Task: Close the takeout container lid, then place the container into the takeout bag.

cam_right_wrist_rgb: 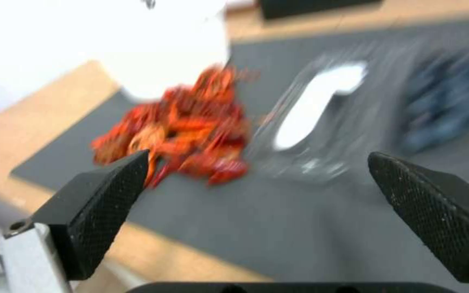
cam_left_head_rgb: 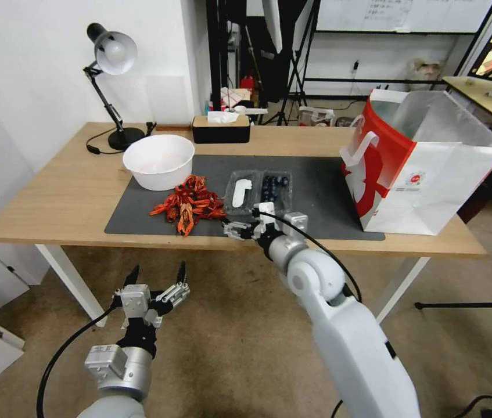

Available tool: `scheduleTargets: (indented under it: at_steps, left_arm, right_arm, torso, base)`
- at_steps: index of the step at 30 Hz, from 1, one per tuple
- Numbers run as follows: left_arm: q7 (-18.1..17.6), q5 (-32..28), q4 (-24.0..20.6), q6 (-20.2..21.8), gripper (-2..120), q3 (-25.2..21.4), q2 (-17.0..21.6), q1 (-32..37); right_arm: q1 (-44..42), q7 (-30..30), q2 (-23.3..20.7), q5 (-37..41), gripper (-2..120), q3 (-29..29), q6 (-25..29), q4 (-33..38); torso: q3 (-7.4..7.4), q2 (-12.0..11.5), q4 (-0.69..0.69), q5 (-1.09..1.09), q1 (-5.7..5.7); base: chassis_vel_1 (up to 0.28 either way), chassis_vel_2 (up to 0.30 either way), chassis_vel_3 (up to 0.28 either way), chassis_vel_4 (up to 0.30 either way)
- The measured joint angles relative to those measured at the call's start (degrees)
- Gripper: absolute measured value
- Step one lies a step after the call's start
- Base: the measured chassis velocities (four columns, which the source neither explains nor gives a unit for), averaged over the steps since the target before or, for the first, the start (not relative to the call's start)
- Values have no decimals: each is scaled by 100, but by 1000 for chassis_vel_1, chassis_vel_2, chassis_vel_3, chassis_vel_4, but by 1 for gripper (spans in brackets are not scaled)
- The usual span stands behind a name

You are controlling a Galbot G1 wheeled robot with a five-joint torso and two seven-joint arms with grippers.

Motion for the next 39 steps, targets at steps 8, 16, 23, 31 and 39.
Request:
scheduleTargets:
  at_steps: [8, 16, 23, 31, 39]
  left_arm:
    - [18, -40, -42, -20, 100, 0, 71, -6]
    - [96, -158, -85, -39, 100, 7, 146, 6]
    - [331, -242, -19, -95, 100, 38, 178, -29]
    - [524, -272, -6, -122, 100, 81, 209, -46]
    - [528, -261, 8, -121, 100, 106, 184, -39]
  right_arm:
    - [-1067, -188, -545, -1532, 100, 747, 1482, 722]
    - [-2287, -187, -680, -2110, 100, 1410, 2197, 1324]
    - [-3502, -51, -334, -2564, 100, 1730, 3360, 1526]
    - [-4295, 225, 86, -2858, 100, 1654, 4390, 1306]
    - [-4265, 236, 154, -2971, 100, 1556, 4403, 1200]
  torso:
    - [0, 0, -1, 1, 0]
    - [0, 1, 0, 0, 0]
    - [-1, 1, 0, -1, 0]
    - [-1, 1, 0, -1, 0]
    - [0, 0, 1, -1, 2]
  base:
    - [0, 0, 0, 0]
    - [0, 0, 0, 0]
    - [0, 0, 0, 0]
    - [0, 0, 0, 0]
    - [0, 0, 0, 0]
